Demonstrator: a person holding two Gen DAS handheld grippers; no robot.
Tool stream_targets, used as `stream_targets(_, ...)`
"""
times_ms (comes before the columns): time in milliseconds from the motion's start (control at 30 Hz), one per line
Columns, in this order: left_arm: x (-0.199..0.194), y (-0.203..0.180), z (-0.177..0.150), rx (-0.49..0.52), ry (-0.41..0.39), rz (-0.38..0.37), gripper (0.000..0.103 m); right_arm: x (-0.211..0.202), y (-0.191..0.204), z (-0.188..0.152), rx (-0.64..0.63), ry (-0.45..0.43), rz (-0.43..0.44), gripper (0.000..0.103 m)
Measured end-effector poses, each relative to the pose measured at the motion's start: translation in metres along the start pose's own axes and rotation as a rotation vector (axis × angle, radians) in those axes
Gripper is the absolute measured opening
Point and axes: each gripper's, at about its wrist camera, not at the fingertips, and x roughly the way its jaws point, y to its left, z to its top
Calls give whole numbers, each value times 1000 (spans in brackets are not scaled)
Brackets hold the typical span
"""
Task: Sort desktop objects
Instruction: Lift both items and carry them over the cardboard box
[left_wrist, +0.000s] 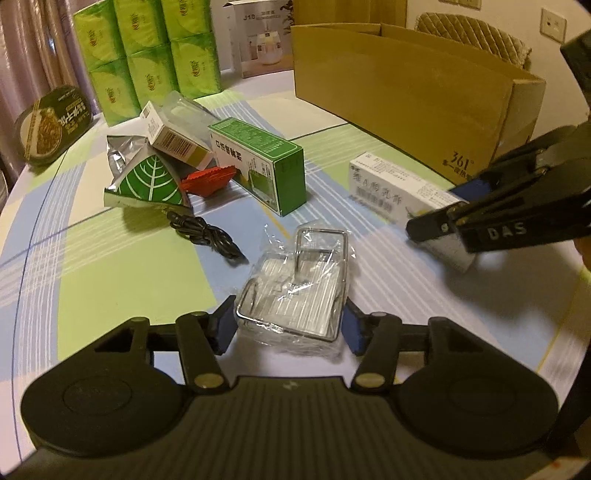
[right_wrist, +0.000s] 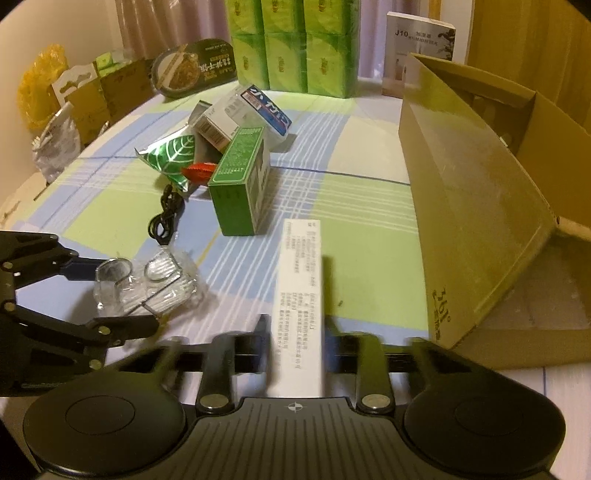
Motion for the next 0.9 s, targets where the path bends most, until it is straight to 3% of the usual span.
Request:
stream_targets(300, -11, -5, 1, -32, -7, -2, 50, -24, 3, -8, 16, -30, -11, 23)
stream_targets(900, -54, -26, 20, -122, -46, 25, 50, -92, 5, 3, 38, -178, -17, 23)
